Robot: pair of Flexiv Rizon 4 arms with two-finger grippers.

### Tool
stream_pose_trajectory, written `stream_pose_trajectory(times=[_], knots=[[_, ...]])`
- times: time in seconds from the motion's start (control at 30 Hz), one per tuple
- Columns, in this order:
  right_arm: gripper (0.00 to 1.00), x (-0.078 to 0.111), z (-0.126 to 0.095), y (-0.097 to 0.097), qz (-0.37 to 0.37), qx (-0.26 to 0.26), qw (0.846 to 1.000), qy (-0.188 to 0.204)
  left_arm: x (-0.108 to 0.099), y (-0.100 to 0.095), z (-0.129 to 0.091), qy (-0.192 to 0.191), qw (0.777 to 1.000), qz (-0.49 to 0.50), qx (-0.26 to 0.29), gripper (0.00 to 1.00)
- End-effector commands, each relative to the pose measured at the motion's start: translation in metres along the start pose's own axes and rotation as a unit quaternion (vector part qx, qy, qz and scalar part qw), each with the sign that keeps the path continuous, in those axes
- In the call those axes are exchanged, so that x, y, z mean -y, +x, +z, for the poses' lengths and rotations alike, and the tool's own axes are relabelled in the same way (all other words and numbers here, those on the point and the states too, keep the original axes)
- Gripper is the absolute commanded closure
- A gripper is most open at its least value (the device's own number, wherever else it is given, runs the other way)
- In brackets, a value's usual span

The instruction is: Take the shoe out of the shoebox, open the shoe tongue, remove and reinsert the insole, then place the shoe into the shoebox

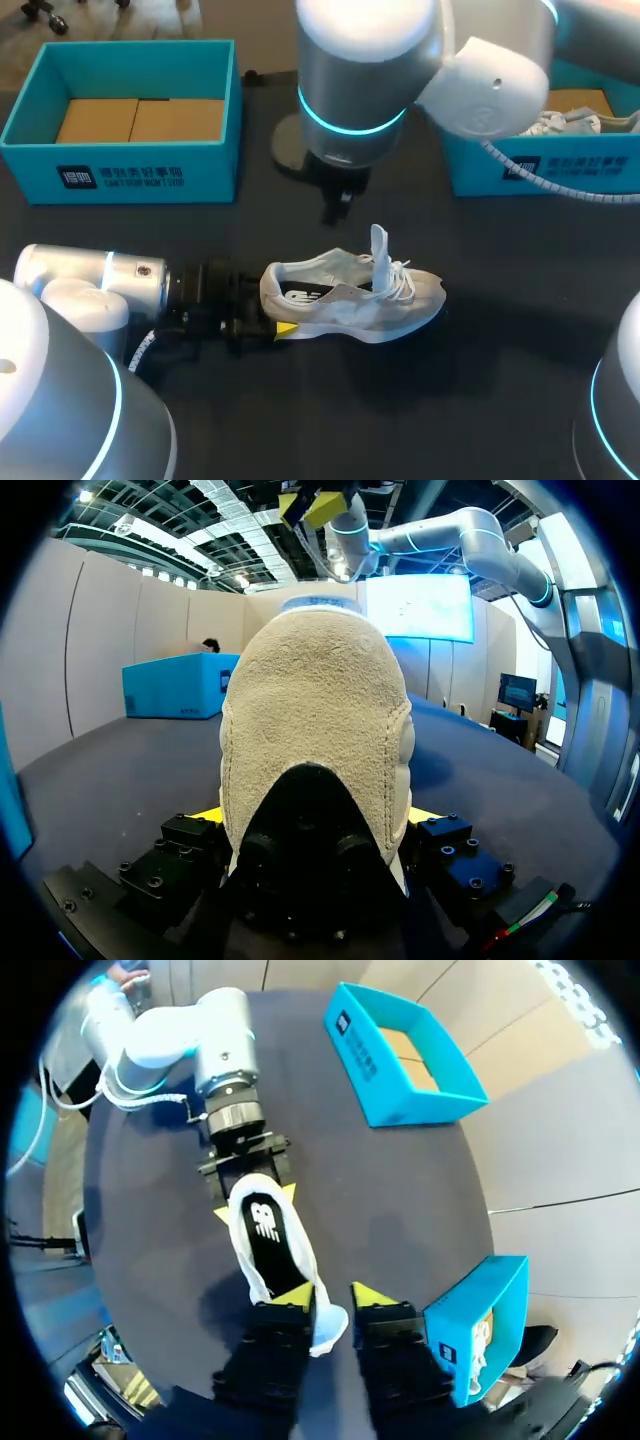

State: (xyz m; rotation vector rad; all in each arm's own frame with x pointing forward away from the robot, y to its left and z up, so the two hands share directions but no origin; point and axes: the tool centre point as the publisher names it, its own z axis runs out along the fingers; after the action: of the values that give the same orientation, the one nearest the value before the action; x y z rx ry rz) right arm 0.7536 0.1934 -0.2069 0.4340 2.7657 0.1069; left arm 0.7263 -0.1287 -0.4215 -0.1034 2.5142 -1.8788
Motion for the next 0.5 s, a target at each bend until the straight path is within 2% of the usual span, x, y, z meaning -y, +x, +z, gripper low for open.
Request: stream_pose_trajectory(times=[0.03,0.43,0.5], knots=[[1.00,-0.0052,0.0031,0.0010,0.001,0.000,1.000,0.004,0.0004,0.0006,-0.0002,-0.001,1.000,0.000,0.000,1.00],[1.00,-0.0052,0.0031,0.0010,0.001,0.000,1.000,0.004,0.0004,0.0006,-0.0002,-0.001,1.000,0.000,0.000,1.00],[1.00,-0.0139,0.0093,0.0076,-0.024,-0.008,0.999,-0.021,0.0004,0.0006,-0.0002,-0.001,1.000,0.000,0.000,1.00]])
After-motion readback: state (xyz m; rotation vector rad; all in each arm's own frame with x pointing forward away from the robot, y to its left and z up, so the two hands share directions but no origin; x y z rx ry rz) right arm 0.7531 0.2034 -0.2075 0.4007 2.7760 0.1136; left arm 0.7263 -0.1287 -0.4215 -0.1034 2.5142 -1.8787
